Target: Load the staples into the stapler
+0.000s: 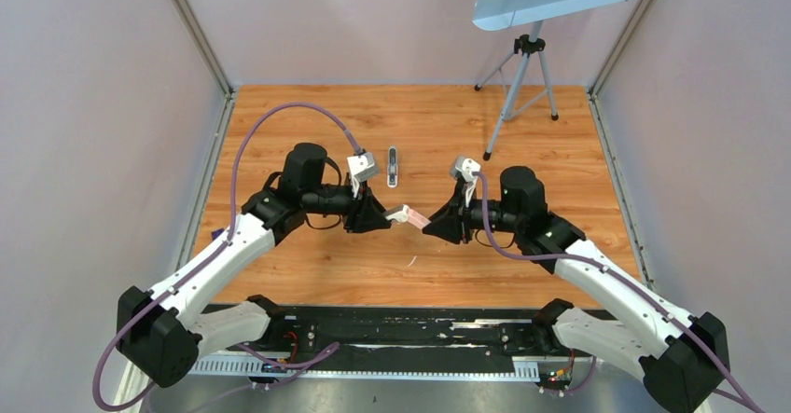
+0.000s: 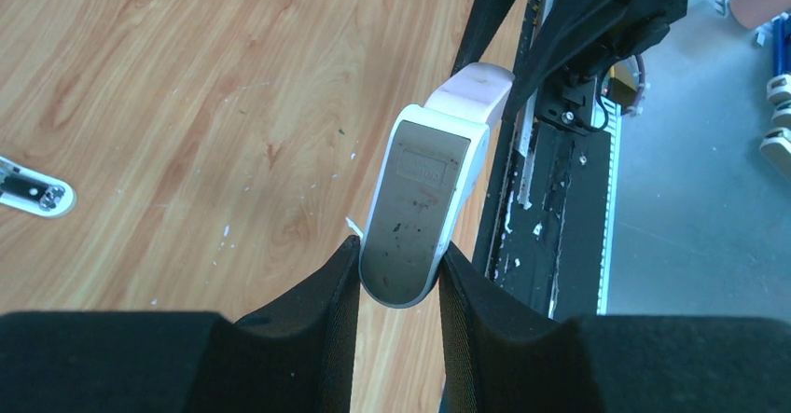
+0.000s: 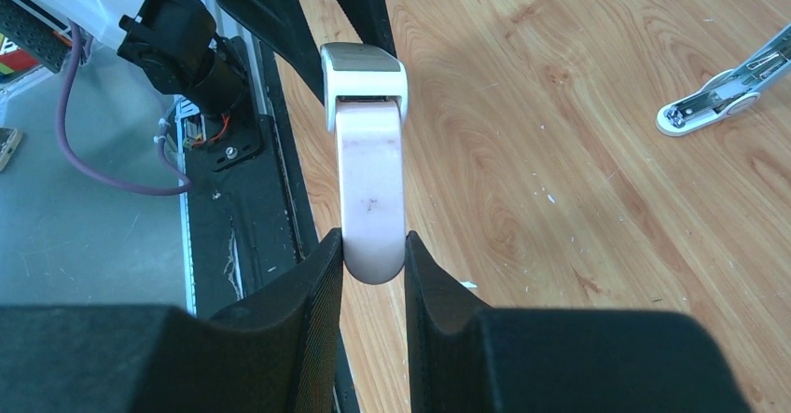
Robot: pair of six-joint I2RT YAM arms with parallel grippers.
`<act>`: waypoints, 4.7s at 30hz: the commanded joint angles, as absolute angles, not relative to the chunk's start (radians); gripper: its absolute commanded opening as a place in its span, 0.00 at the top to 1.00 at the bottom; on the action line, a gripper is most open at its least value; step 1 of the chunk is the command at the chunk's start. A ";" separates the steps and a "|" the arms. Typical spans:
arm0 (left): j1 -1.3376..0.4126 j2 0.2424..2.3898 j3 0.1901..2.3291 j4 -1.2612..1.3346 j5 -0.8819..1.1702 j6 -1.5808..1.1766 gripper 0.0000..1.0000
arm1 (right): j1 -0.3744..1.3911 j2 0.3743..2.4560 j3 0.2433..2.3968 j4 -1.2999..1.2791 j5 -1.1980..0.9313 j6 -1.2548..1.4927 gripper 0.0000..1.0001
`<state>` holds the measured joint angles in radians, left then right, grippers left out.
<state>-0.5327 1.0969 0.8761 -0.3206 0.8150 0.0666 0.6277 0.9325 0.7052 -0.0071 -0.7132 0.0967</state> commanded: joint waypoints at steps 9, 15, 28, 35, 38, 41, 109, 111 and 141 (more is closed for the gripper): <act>-0.525 1.048 0.809 -0.159 0.704 -0.158 1.00 | 0.616 0.949 0.656 0.085 -0.698 0.138 0.67; -0.524 1.055 0.767 -0.039 0.689 -0.252 1.00 | 0.616 0.974 0.663 0.096 -0.704 0.136 0.53; -0.523 1.051 0.701 0.139 0.601 -0.444 1.00 | 0.615 0.876 0.561 0.263 -0.475 0.507 0.03; -0.523 1.009 0.615 0.332 0.536 -0.610 1.00 | 0.617 0.882 0.483 0.474 -0.336 0.912 0.06; -0.523 0.997 0.602 0.385 0.523 -0.660 1.00 | 0.632 0.914 0.466 0.585 -0.303 0.983 0.07; -0.523 0.998 0.596 0.453 0.527 -0.735 1.00 | 0.651 0.961 0.490 0.655 -0.299 0.982 0.07; -0.524 0.825 0.697 -0.339 0.153 -0.187 0.00 | 0.405 1.595 1.314 -0.441 -0.199 0.249 0.86; -0.524 0.826 0.701 -0.341 0.172 -0.185 0.00 | 0.408 1.657 1.386 -0.511 -0.149 0.225 0.86; -0.523 0.780 0.717 -0.393 0.100 -0.140 0.00 | 0.404 2.232 1.813 -0.705 -0.001 0.242 0.72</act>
